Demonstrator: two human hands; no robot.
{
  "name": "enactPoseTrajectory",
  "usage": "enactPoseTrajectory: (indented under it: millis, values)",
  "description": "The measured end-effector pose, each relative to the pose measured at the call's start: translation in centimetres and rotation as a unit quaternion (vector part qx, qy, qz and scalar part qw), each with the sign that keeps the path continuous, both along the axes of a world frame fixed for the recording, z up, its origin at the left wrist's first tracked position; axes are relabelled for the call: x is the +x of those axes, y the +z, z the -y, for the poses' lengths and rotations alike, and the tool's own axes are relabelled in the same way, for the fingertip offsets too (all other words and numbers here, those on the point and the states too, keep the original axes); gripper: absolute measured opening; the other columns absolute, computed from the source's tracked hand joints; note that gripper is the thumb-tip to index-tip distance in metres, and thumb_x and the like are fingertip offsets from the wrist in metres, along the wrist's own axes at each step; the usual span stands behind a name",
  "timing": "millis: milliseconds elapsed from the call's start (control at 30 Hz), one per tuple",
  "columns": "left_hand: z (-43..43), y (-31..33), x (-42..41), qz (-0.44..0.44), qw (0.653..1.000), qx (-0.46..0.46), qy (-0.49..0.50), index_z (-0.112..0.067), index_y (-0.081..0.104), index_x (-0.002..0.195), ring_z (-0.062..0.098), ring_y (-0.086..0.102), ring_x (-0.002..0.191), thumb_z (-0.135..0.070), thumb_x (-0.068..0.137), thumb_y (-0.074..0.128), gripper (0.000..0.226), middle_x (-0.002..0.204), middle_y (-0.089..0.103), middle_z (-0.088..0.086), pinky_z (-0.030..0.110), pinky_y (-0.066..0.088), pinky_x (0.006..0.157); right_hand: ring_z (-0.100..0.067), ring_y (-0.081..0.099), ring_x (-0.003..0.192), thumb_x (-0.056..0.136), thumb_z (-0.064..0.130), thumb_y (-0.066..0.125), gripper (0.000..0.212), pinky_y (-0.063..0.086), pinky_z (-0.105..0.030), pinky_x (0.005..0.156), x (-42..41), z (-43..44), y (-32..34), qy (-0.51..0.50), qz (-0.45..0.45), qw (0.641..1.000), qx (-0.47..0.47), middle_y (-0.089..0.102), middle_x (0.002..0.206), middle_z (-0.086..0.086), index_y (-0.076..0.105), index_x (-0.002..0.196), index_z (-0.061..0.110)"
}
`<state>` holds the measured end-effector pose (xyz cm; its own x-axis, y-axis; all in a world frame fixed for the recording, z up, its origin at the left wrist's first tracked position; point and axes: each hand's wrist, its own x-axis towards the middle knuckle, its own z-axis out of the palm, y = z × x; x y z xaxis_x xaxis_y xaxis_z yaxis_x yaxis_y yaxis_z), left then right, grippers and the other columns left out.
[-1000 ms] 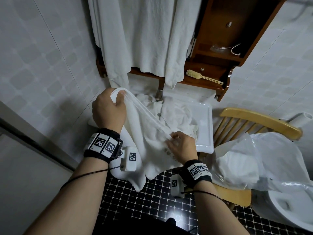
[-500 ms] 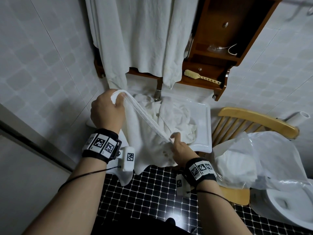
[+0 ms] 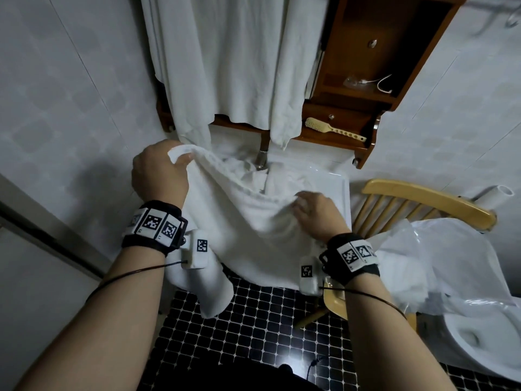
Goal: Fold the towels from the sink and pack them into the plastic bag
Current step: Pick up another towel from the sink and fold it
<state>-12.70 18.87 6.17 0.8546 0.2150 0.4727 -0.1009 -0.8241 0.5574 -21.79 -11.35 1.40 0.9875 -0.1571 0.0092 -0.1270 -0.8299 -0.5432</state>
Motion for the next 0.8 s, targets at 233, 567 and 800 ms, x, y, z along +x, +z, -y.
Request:
enactPoseTrajectory:
  millis: [233,567,800]
  values:
    - [0.1,0.3,-0.1,0.011,1.0,-0.01,0.011,-0.034,0.08,0.104,0.03,0.069,0.098,-0.031,0.097,0.071,0.012,0.106,0.078,-0.005,0.035,0.05,0.068,-0.024,0.072,0.07,0.093,0.043,0.075,0.031,0.046,-0.023,0.058,-0.5,1.7,-0.1,0.01,-0.092,0.996,0.0,0.073,0.073,-0.002,0.071,0.081,0.015]
    - [0.4,0.1,0.1,-0.051,0.996,-0.056,0.042,-0.026,0.074,0.107,0.037,0.066,0.104,-0.036,0.095,0.072,0.015,0.108,0.075,0.005,0.048,0.057,0.08,-0.023,0.065,0.062,0.098,0.057,0.063,0.047,0.051,-0.037,0.061,-0.8,-0.4,-0.1,-0.143,0.054,0.988,0.037,0.062,0.057,0.004,0.058,0.068,0.02]
    - [-2.0,-3.7,-0.1,-0.333,0.94,0.043,0.054,-0.009,0.066,0.129,0.046,0.064,0.116,-0.029,0.097,0.058,0.039,0.129,0.066,0.023,0.048,0.053,0.095,-0.03,0.068,0.083,0.099,0.055,0.059,0.033,0.055,-0.039,0.067,0.4,-3.0,2.8,-0.087,0.207,0.973,-0.059,0.072,0.086,-0.001,0.079,0.099,0.029]
